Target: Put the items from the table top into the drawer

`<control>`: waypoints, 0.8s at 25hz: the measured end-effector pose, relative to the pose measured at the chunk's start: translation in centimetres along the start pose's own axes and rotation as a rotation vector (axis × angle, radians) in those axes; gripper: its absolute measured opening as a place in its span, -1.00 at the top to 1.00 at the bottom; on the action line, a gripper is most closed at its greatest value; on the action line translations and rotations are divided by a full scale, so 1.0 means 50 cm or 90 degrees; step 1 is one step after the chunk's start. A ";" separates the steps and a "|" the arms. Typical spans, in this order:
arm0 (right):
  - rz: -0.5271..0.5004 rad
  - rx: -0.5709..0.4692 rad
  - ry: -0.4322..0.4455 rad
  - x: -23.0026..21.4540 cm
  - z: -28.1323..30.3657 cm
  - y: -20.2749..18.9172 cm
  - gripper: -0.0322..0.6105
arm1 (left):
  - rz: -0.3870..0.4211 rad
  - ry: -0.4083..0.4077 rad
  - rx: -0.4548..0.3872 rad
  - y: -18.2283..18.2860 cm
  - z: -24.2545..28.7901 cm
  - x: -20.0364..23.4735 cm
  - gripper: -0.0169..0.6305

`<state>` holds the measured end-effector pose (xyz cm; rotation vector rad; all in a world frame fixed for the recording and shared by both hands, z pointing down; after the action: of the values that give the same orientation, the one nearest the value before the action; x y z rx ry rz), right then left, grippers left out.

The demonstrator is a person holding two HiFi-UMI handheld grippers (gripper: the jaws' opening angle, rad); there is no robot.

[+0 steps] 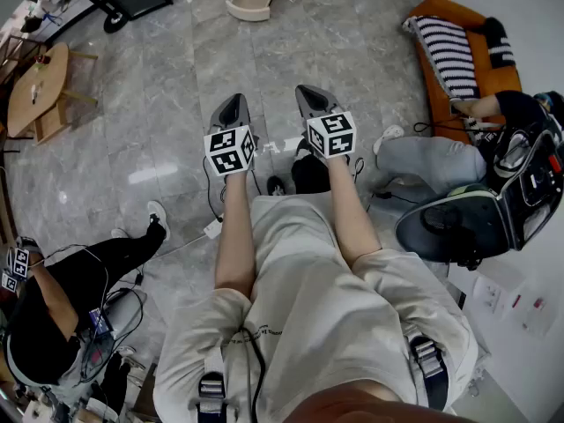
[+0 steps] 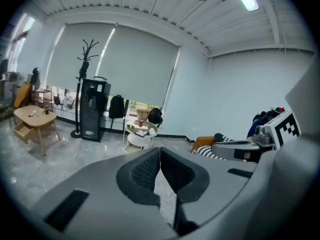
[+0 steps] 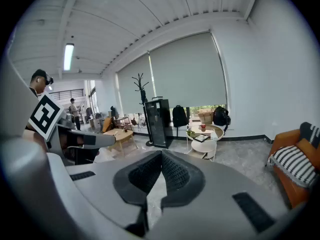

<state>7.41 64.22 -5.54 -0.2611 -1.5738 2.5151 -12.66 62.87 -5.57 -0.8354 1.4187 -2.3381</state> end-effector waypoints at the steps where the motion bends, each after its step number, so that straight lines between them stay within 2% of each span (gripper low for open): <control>1: 0.002 -0.001 -0.004 0.003 -0.003 -0.004 0.79 | -0.001 -0.021 0.004 -0.006 -0.001 -0.006 0.88; 4: 0.006 -0.007 -0.015 0.010 -0.010 -0.010 0.80 | -0.005 -0.056 0.016 -0.023 -0.004 -0.014 0.88; 9: -0.006 -0.014 -0.033 -0.020 0.004 0.003 0.79 | -0.001 -0.042 0.044 -0.032 0.032 -0.010 0.88; 12: -0.001 -0.010 -0.033 -0.059 0.029 0.018 0.79 | 0.011 -0.027 0.098 -0.017 0.078 -0.015 0.88; 14: -0.008 -0.012 -0.018 -0.086 0.051 0.040 0.79 | 0.016 -0.030 0.119 0.010 0.113 -0.016 0.88; 17: -0.039 -0.033 0.003 -0.132 0.094 0.082 0.79 | 0.015 -0.020 0.123 0.063 0.170 -0.013 0.88; 20: 0.012 -0.012 0.073 -0.194 0.144 0.107 0.79 | 0.034 -0.015 0.104 0.111 0.235 -0.025 0.88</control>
<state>14.90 53.40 -6.67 -0.4171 -1.5587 2.4520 -4.88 52.46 -6.73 -0.7665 1.2066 -2.3574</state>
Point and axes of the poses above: the fingertips, and each gripper's own axes: z forward along the fingers, x to its left, y out of its top, the point moved 7 cm from there along -z, backward along the fingers, and after that the axes turned 10 degrees about -y, right-handed, at the moved point
